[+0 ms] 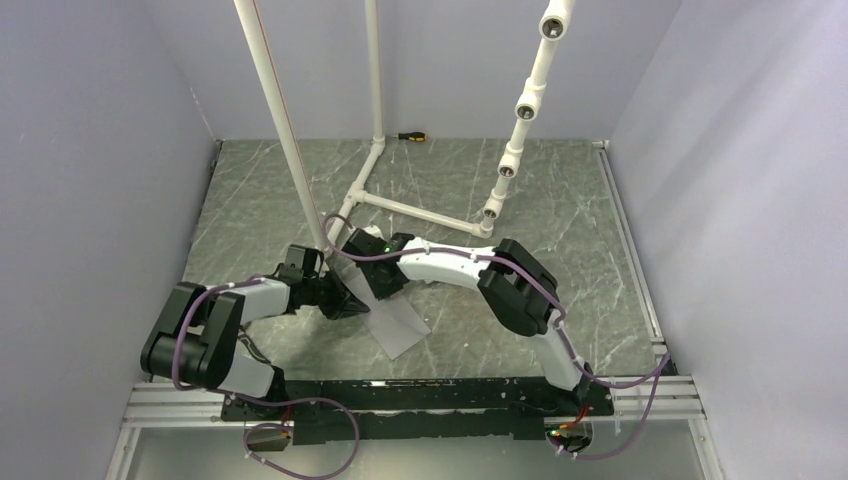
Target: Place the letter into the envelope and seal it
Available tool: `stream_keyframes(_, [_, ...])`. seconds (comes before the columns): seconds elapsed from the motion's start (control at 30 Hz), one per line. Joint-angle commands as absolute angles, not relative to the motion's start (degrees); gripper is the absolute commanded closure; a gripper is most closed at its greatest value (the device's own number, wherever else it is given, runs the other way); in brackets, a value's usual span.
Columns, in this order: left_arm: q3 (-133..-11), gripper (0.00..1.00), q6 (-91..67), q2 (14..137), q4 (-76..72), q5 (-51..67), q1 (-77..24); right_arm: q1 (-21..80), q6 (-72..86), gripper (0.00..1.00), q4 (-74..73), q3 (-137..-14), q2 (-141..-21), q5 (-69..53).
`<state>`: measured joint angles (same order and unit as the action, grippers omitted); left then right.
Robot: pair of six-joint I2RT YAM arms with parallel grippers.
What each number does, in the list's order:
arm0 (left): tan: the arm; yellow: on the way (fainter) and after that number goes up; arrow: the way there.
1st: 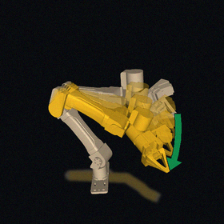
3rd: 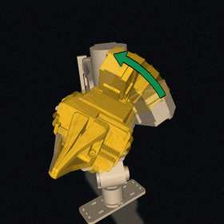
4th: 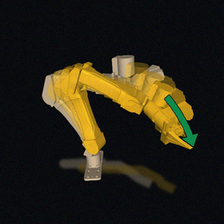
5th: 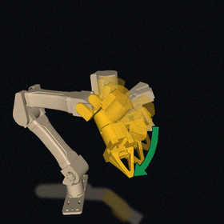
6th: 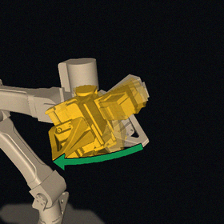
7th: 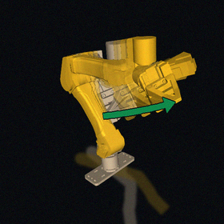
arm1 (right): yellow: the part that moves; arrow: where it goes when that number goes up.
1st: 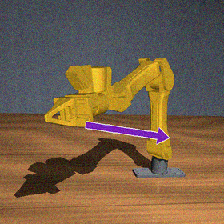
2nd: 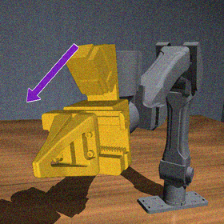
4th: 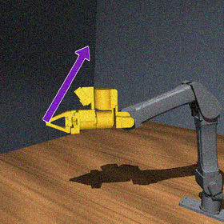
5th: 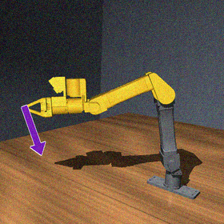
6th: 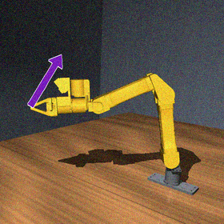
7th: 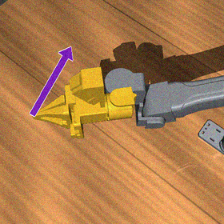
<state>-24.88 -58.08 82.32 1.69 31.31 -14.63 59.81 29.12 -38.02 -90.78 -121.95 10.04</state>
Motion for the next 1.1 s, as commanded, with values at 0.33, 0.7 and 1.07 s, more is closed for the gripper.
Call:
stream_keyframes(0.33, [-24.8,0.97,-53.9,86.0,8.1,23.6,-14.2,57.4,24.3,0.82,-36.5,-93.7,-125.2,16.1])
stream_keyframes(0.7, [-24.0,0.97,-55.5,87.5,5.8,24.1,-14.2,59.6,24.9,0.84,-37.3,-91.7,-123.6,14.6])
stream_keyframes(1.07, [-23.1,0.97,-57.0,90.0,4.0,24.7,-13.7,63.7,24.9,0.87,-34.8,-85.1,-119.6,11.9])
